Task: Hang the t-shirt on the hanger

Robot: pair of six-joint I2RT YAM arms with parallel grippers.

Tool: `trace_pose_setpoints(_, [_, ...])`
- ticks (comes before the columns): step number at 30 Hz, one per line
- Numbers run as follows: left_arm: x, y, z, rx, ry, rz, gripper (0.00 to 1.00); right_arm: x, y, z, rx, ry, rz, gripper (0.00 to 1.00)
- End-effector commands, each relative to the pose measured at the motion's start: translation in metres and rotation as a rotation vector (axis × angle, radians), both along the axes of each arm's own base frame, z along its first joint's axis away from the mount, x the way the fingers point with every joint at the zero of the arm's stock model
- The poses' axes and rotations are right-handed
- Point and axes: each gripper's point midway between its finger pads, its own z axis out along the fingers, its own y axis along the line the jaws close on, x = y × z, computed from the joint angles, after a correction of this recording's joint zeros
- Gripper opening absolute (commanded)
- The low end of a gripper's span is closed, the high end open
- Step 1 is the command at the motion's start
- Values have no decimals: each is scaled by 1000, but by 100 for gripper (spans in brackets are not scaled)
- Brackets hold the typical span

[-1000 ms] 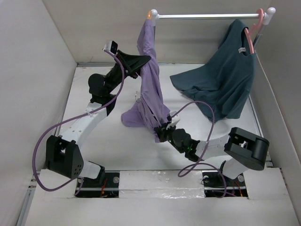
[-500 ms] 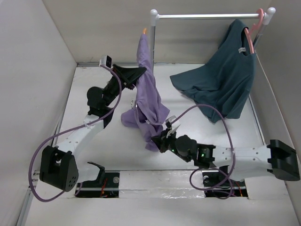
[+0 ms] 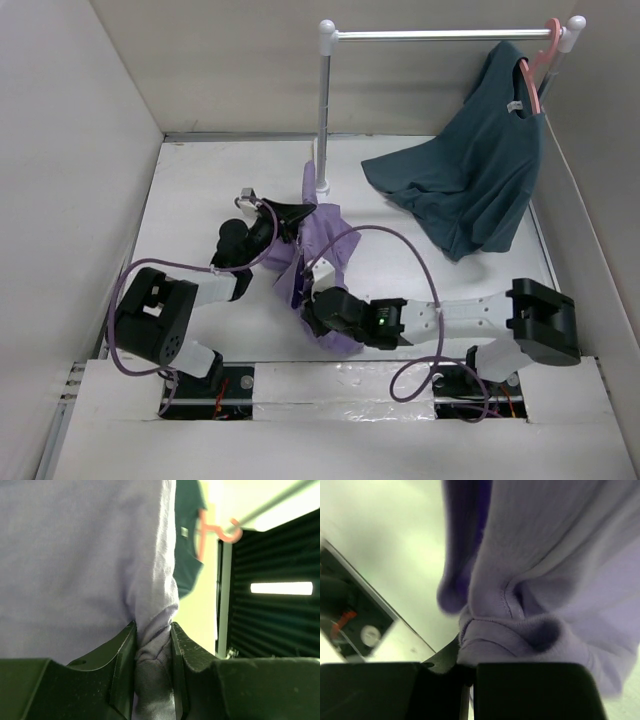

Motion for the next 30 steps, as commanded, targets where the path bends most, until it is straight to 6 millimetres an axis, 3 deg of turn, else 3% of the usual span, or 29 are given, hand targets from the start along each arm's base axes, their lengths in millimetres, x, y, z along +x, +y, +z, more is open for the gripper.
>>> trace_pose_setpoints(1, [-27, 11, 73, -191, -310, -14, 0, -21, 13, -5, 8, 72, 32, 14])
trace_pose_setpoints(3, [-25, 10, 61, -195, -281, -19, 0, -25, 4, -13, -30, 85, 7, 37])
trace_pose_setpoints(4, [-27, 10, 61, -207, -287, -30, 0, -25, -3, -16, -54, 87, -2, 59])
trace_pose_setpoints(7, [-28, 10, 51, -217, -276, -37, 0, -27, -14, 6, -40, 66, -10, 78])
trace_pose_setpoints(13, [-31, 8, 49, -213, -283, -58, 0, -20, -41, 74, 46, -41, -12, 81])
trace_pose_setpoints(16, [-36, 9, 54, -203, -299, -55, 0, -10, -53, 97, 83, -61, -21, 79])
trace_pose_setpoints(17, [-38, 9, 57, -198, -309, -58, 0, -5, -55, 103, 106, -73, -31, 72])
trace_pose_setpoints(18, [-39, 9, 57, -189, -314, -58, 0, 10, -63, 98, 98, -91, -61, 58])
trace_pose_setpoints(19, [-40, 9, 57, -187, -310, -61, 0, 18, -66, 101, 120, -96, -68, 34])
trace_pose_setpoints(21, [-45, 10, 59, -188, -323, -63, 0, 26, -61, 113, 191, -103, -30, 18])
trace_pose_setpoints(22, [-44, 11, 59, -181, -325, -56, 0, 42, -63, 117, 226, -122, -53, 13])
trace_pose_setpoints(24, [-46, 11, 61, -175, -333, -57, 0, 49, -57, 122, 248, -146, -13, 15])
trace_pose_setpoints(26, [-50, 11, 65, -173, -344, -67, 0, 57, -51, 136, 291, -158, 21, 36])
trace_pose_setpoints(28, [-53, 9, 63, -167, -334, -74, 0, 58, -43, 137, 283, -168, 59, 55])
trace_pose_setpoints(30, [-52, 8, 64, -144, -343, -72, 0, 58, -36, 143, 288, -178, 88, 59])
